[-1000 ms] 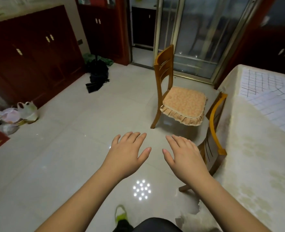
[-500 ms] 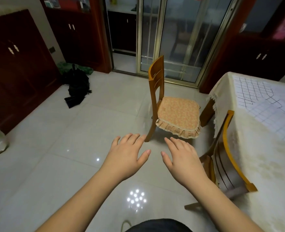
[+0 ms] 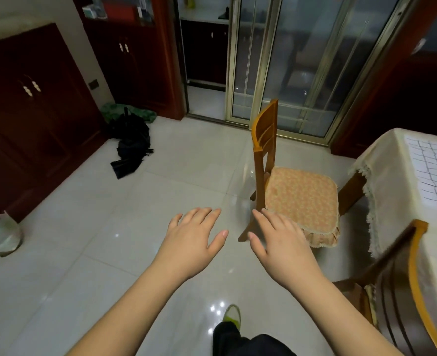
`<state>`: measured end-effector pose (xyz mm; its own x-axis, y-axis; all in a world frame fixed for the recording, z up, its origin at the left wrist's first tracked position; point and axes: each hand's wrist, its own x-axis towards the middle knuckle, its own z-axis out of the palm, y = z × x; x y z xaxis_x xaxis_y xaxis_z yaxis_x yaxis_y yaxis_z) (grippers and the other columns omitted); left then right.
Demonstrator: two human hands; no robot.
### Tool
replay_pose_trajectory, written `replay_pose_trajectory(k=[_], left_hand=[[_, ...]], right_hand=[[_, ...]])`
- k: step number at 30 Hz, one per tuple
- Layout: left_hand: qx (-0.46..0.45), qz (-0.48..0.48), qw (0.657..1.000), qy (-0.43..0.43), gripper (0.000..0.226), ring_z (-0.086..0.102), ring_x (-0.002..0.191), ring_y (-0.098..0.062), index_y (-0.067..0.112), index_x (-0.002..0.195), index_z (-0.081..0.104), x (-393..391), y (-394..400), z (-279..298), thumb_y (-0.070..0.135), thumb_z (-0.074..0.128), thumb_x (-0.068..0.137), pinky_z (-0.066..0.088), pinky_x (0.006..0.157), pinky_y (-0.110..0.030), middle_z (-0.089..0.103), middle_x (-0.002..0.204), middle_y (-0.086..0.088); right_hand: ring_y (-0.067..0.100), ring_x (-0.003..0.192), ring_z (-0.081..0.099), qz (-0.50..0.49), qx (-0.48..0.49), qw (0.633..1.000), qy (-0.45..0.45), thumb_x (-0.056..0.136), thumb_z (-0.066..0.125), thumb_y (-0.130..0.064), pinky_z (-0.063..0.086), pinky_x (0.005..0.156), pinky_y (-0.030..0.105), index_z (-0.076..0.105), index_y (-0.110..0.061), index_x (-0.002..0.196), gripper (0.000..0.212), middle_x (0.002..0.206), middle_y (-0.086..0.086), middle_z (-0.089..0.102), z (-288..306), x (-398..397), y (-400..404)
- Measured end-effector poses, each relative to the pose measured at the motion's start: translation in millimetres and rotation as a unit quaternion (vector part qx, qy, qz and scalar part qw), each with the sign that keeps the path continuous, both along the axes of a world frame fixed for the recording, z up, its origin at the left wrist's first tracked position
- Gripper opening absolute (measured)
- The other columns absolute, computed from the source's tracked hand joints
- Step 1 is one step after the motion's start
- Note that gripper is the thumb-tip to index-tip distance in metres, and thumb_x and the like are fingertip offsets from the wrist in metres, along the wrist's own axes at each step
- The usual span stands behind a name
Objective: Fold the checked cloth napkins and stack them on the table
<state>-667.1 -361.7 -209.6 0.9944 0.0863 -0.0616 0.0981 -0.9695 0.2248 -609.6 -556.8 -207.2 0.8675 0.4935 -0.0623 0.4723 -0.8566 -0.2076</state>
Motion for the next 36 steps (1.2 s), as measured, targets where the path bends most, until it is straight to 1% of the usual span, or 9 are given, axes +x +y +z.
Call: replay_pose_trajectory(k=[10, 14, 16, 18, 21, 25, 27, 31, 36], left_hand=[[0.013, 0.022, 0.999, -0.020, 0.083, 0.024, 0.142, -0.010, 0.034, 0.151, 0.022, 144.8, 58.6, 34.6, 0.068, -0.001, 0.080, 0.019, 0.117, -0.041, 0.031, 0.153, 0.014], [0.055, 0.018, 0.997, -0.048, 0.077, 0.030, 0.141, -0.016, 0.030, 0.148, 0.033, 189.7, 83.8, 49.7, 0.067, 0.009, 0.086, 0.019, 0.118, -0.043, 0.040, 0.148, 0.009], [0.064, 0.011, 0.996, -0.057, 0.073, 0.035, 0.140, -0.018, 0.028, 0.146, 0.039, 213.5, 100.6, 55.0, 0.065, 0.014, 0.088, 0.023, 0.116, -0.046, 0.045, 0.145, 0.007], [0.083, 0.007, 0.994, -0.068, 0.068, 0.042, 0.136, -0.021, 0.026, 0.142, 0.045, 237.1, 120.7, 58.6, 0.063, 0.021, 0.090, 0.029, 0.114, -0.048, 0.051, 0.141, 0.005], [0.112, -0.001, 0.989, -0.094, 0.060, 0.055, 0.125, -0.023, 0.024, 0.133, 0.057, 273.2, 154.1, 63.0, 0.060, 0.033, 0.091, 0.044, 0.104, -0.049, 0.062, 0.128, 0.003], [0.116, -0.002, 0.983, -0.139, 0.058, 0.059, 0.121, -0.022, 0.025, 0.129, 0.060, 318.6, 215.6, 71.5, 0.060, 0.036, 0.090, 0.048, 0.100, -0.049, 0.064, 0.126, 0.003], [0.111, 0.003, 0.983, -0.146, 0.058, 0.059, 0.121, -0.021, 0.026, 0.129, 0.060, 338.4, 251.2, 79.5, 0.060, 0.035, 0.090, 0.047, 0.100, -0.048, 0.063, 0.128, 0.003], [0.110, -0.002, 0.983, -0.149, 0.057, 0.058, 0.121, -0.020, 0.027, 0.129, 0.060, 380.4, 312.6, 98.1, 0.061, 0.034, 0.091, 0.047, 0.100, -0.047, 0.062, 0.129, 0.004], [0.102, -0.029, 0.985, -0.135, 0.057, 0.058, 0.121, -0.019, 0.027, 0.130, 0.059, 436.3, 363.9, 110.0, 0.061, 0.032, 0.092, 0.046, 0.100, -0.047, 0.062, 0.130, 0.004]], right_hand=[[0.018, 0.146, 0.024, 0.032, 0.003, 0.999, -0.004, 0.100, 0.024, -0.053, 0.013, 0.119, 0.035, 0.025, -0.027, 0.153, 0.059, 0.157, -0.003, 0.031, 26.3, 161.3, 58.0], [0.022, 0.139, 0.039, 0.015, 0.004, 0.998, -0.054, 0.093, 0.019, -0.058, 0.024, 0.116, 0.039, 0.045, -0.026, 0.145, 0.065, 0.149, -0.001, 0.046, 44.0, 208.0, 81.3], [0.022, 0.140, 0.038, 0.019, -0.014, 0.998, -0.058, 0.093, 0.016, -0.059, 0.022, 0.117, 0.039, 0.044, -0.028, 0.145, 0.067, 0.150, -0.003, 0.044, 50.9, 232.1, 95.5], [0.022, 0.138, 0.042, 0.018, -0.025, 0.997, -0.069, 0.093, 0.021, -0.059, 0.027, 0.115, 0.040, 0.046, -0.029, 0.143, 0.064, 0.148, -0.003, 0.047, 55.8, 255.1, 114.5], [0.024, 0.117, 0.062, 0.008, -0.021, 0.997, -0.077, 0.090, 0.033, -0.057, 0.047, 0.099, 0.042, 0.064, -0.024, 0.128, 0.058, 0.128, 0.001, 0.065, 59.8, 288.5, 150.7], [0.024, 0.113, 0.064, 0.022, -0.032, 0.995, -0.087, 0.089, 0.036, -0.055, 0.050, 0.095, 0.043, 0.066, -0.024, 0.124, 0.056, 0.124, 0.001, 0.067, 68.8, 335.1, 212.5], [0.023, 0.120, 0.059, 0.027, -0.032, 0.994, -0.099, 0.090, 0.031, -0.056, 0.045, 0.102, 0.042, 0.061, -0.026, 0.130, 0.057, 0.132, 0.000, 0.062, 78.1, 360.7, 246.1], [0.019, 0.145, 0.026, 0.043, -0.016, 0.995, -0.091, 0.098, 0.021, -0.056, 0.012, 0.120, 0.036, 0.028, -0.031, 0.151, 0.059, 0.158, -0.004, 0.029, 95.5, 408.4, 307.1], [0.018, 0.146, 0.024, 0.019, -0.007, 0.996, -0.091, 0.087, 0.001, -0.061, 0.010, 0.119, 0.035, 0.026, -0.032, 0.152, 0.075, 0.159, -0.004, 0.027, 102.1, 450.6, 356.0]])
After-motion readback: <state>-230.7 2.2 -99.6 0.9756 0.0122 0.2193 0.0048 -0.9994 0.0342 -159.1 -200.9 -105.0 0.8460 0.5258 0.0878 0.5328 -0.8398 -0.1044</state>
